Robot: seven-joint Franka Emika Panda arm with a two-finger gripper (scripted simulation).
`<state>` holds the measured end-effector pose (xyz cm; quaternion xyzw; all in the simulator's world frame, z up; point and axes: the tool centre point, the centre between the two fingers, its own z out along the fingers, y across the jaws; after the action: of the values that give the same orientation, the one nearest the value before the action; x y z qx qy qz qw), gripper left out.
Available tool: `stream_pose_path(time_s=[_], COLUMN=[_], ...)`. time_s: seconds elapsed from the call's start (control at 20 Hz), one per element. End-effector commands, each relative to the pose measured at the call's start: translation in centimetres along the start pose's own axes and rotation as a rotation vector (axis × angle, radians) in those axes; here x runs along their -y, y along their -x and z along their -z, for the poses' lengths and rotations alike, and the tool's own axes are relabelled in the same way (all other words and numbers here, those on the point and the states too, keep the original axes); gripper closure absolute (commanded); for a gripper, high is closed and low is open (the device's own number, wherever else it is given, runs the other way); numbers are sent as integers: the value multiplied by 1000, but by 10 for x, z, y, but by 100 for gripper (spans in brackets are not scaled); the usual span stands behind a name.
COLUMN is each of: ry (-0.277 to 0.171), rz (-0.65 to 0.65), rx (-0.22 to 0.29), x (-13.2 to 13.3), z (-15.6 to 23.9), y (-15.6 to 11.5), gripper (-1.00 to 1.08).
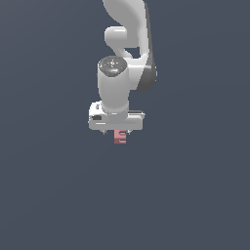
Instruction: Pick up the object and move it to a goal position.
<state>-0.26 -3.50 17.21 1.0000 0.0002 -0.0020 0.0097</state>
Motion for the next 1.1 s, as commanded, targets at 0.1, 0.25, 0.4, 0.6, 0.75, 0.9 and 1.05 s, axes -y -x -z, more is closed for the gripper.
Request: stream_pose_path(time_s=[0.1,0.25,0.4,0.6,0.75,0.9,1.05], ry=[-3,-7,-10,-15,-17,-18,-19], rz=[1,1,1,2,1,1,1], rx=[0,-1,-2,-3,-3,-4,-4], x=[2,4,6,9,10,11,12], z=[-13,-26,-42,-61,-71,-78,-82], y=[9,19,32,50,60,68,72], gripper=[-92,-92,-92,-92,-92,-92,-92])
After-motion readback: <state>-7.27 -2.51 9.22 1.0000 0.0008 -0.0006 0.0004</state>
